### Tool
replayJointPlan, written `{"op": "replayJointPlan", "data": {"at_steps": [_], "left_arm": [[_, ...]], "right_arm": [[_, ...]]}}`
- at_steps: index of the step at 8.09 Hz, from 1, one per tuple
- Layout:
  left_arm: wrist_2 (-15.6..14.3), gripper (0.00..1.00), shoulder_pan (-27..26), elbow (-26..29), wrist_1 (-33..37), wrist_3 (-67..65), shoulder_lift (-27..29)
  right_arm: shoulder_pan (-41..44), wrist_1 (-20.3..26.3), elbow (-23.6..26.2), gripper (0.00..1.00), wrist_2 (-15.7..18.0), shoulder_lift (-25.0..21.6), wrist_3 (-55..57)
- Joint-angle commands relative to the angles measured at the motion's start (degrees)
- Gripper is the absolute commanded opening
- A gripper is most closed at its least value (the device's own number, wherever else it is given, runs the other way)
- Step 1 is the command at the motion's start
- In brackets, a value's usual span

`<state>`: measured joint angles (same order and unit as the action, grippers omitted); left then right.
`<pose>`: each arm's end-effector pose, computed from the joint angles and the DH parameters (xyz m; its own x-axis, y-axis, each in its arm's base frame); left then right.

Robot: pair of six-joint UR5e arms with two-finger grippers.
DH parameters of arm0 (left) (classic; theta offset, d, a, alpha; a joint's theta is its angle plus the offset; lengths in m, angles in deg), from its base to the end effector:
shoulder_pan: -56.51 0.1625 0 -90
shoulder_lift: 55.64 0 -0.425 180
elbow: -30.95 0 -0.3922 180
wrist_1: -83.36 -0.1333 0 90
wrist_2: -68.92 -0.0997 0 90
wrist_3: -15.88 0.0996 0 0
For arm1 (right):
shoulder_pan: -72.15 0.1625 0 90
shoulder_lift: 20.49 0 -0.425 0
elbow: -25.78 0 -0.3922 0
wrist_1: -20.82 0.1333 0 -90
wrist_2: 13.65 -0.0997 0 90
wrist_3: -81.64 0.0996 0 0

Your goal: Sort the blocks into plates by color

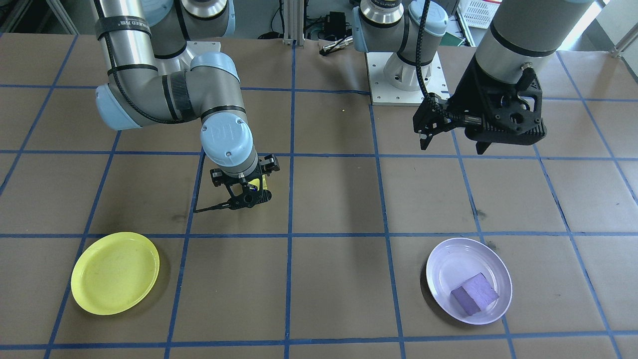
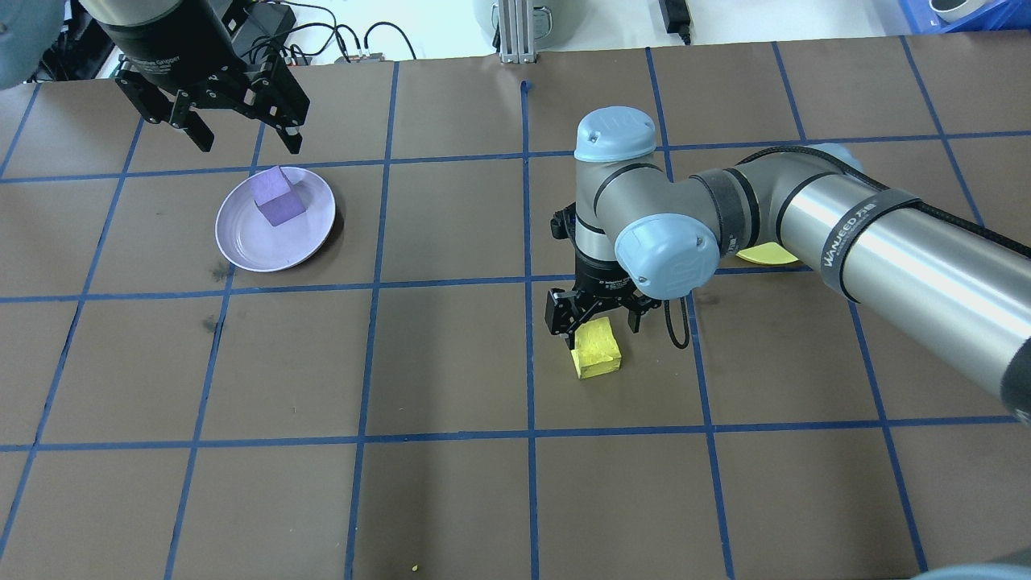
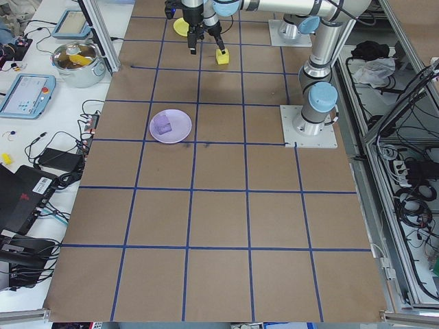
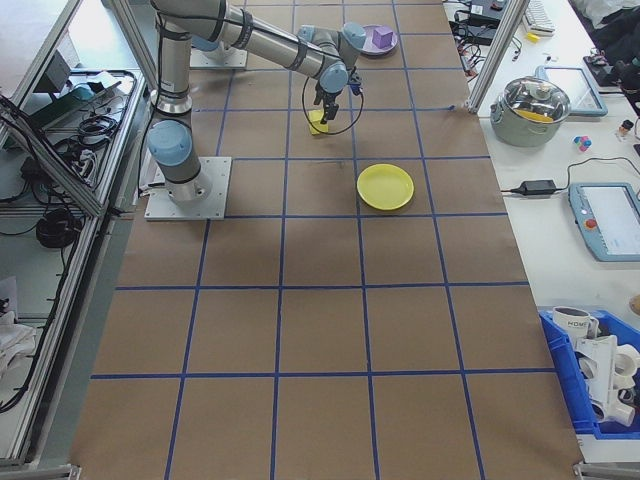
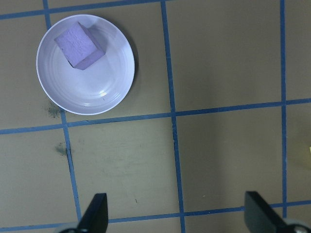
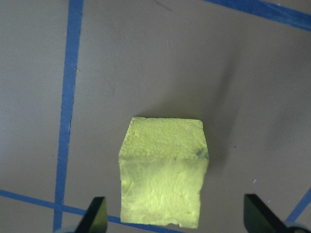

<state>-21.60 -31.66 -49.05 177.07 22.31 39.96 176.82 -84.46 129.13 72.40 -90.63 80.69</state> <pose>-0.1153 -0.5374 0.5172 -0.9967 0.0801 -0.0104 0.0802 0.9967 -0.0110 0.2715 -0.4838 0.2222 -0.9663 -0.2474 -0.0706 -0.2570 0.9164 0.3067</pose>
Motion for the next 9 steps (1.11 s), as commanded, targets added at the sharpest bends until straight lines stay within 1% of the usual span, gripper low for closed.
{"op": "replayJointPlan", "data": {"at_steps": [1,2,3,4,5,6,7,8,9], "left_arm": [[0.08,1.0,-0.08,-0.33,0.06,-0.02,-3.22],[0.43,1.0,0.01,-0.33,0.06,-0.02,-3.32],[1.91,1.0,0.36,-0.33,0.06,-0.02,-3.32],[2.1,1.0,0.45,-0.42,0.06,0.07,-4.54],[1.58,1.0,0.45,-0.42,-0.2,0.07,-4.47],[1.58,1.0,0.54,-0.51,-0.63,0.07,-4.38],[2.1,1.0,0.8,0.19,-2.47,0.16,-4.46],[2.28,1.0,0.72,-0.33,-4.05,0.25,-4.73],[0.63,1.0,0.02,-0.68,-3.63,0.6,-4.73]], "right_arm": [[0.0,-0.09,0.27,1.0,-0.53,1.14,0.07],[0.0,-0.01,0.45,1.0,-0.53,1.14,-0.02],[0.0,-0.09,0.8,1.0,-0.53,1.84,-0.02],[0.0,-0.18,1.23,1.0,-0.44,2.8,0.07],[0.0,-1.31,1.67,1.0,-0.62,3.25,0.07],[0.0,-1.41,1.85,1.0,-0.62,3.25,0.07],[0.09,-1.59,1.77,1.0,-0.53,3.34,0.07],[0.09,-4.81,1.77,0.75,-0.18,3.25,-0.02],[0.09,-8.32,1.68,0.25,0.34,3.25,0.42]]}}
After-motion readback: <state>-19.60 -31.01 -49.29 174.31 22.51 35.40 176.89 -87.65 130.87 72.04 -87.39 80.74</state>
